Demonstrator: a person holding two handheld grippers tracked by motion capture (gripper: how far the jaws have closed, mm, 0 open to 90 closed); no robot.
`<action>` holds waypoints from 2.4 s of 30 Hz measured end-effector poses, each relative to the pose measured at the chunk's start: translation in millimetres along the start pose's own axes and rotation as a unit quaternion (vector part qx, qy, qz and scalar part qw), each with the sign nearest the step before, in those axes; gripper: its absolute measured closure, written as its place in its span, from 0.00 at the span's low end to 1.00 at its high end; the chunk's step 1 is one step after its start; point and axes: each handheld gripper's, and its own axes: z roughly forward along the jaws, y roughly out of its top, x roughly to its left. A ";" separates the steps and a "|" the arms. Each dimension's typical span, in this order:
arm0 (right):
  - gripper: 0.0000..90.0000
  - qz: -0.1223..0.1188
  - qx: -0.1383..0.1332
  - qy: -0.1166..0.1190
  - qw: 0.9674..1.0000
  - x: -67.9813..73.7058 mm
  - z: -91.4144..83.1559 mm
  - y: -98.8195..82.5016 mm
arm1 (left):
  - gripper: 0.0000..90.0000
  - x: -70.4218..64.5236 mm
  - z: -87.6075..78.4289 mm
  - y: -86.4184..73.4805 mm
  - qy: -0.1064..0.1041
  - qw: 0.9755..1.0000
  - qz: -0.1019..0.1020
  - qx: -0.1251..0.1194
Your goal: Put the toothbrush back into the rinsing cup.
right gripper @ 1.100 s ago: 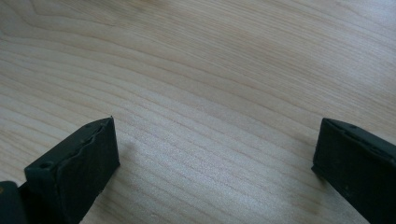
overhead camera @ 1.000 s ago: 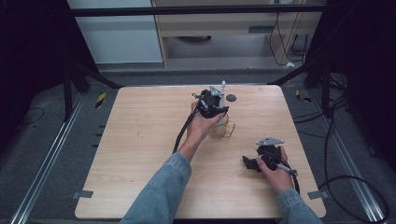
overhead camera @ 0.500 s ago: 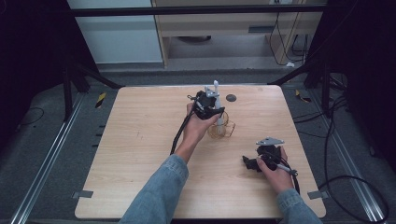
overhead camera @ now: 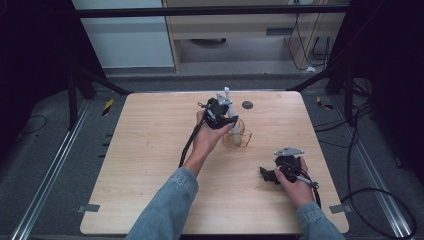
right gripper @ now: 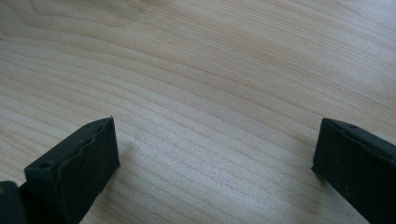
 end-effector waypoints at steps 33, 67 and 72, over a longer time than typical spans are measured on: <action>0.01 -0.005 -0.002 -0.003 1.000 -0.2 0.3 -0.7 | 0.41 -8.9 -30.2 -15.4 0.008 1.000 0.026 -0.002; 0.00 -0.003 -0.002 -0.003 1.000 0.1 0.3 -0.7 | 0.31 -22.1 -52.7 -43.9 -0.011 0.999 0.025 -0.017; 0.00 -0.004 -0.002 -0.003 1.000 -0.1 0.2 -0.7 | 0.25 -19.5 -56.8 -48.4 -0.007 1.000 0.024 -0.012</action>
